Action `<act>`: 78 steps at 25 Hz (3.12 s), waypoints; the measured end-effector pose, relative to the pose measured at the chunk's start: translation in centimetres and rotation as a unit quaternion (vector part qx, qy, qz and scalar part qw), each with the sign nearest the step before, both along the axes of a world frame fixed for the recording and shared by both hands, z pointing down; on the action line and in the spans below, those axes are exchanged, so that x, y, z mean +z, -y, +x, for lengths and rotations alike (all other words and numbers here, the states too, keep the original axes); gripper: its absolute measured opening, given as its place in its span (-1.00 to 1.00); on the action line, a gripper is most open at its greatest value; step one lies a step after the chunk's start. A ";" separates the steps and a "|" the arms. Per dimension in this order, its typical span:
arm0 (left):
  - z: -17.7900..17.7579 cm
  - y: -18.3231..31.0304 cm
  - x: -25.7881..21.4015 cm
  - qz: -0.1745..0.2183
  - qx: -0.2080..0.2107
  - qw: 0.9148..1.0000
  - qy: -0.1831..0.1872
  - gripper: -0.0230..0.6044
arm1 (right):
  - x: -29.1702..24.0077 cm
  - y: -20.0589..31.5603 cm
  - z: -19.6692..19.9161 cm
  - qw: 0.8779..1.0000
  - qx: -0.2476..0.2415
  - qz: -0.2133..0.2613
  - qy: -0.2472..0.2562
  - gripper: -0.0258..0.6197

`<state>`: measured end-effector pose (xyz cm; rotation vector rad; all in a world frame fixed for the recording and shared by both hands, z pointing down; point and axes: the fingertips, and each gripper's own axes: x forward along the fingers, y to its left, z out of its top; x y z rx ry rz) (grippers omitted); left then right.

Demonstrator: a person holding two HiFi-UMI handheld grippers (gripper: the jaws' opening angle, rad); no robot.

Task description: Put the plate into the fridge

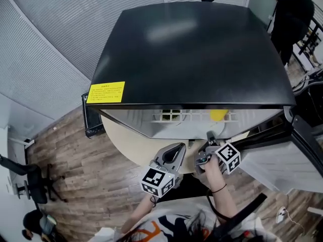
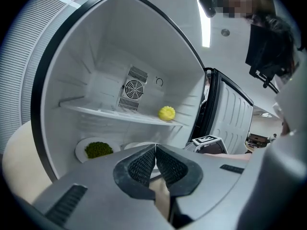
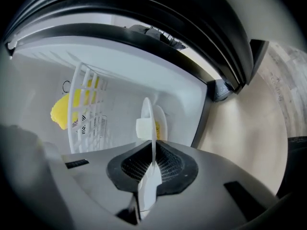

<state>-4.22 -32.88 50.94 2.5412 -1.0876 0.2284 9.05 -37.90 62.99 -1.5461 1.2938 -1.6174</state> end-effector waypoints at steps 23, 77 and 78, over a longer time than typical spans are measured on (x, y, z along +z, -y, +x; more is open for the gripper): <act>-0.8 1.1 0.1 -0.005 0.011 1.000 -0.004 -0.88 | -1.0 2.1 0.3 0.937 -0.108 -0.033 -0.331 -0.34; -4.4 -18.0 -3.6 0.047 -0.017 0.998 -0.033 -0.88 | -10.9 -18.7 -7.1 0.914 -0.214 0.136 -0.318 -0.63; -4.4 -18.4 -3.7 0.048 -0.018 0.998 -0.034 -0.88 | -11.2 -19.1 -7.1 0.913 -0.213 0.139 -0.318 -0.65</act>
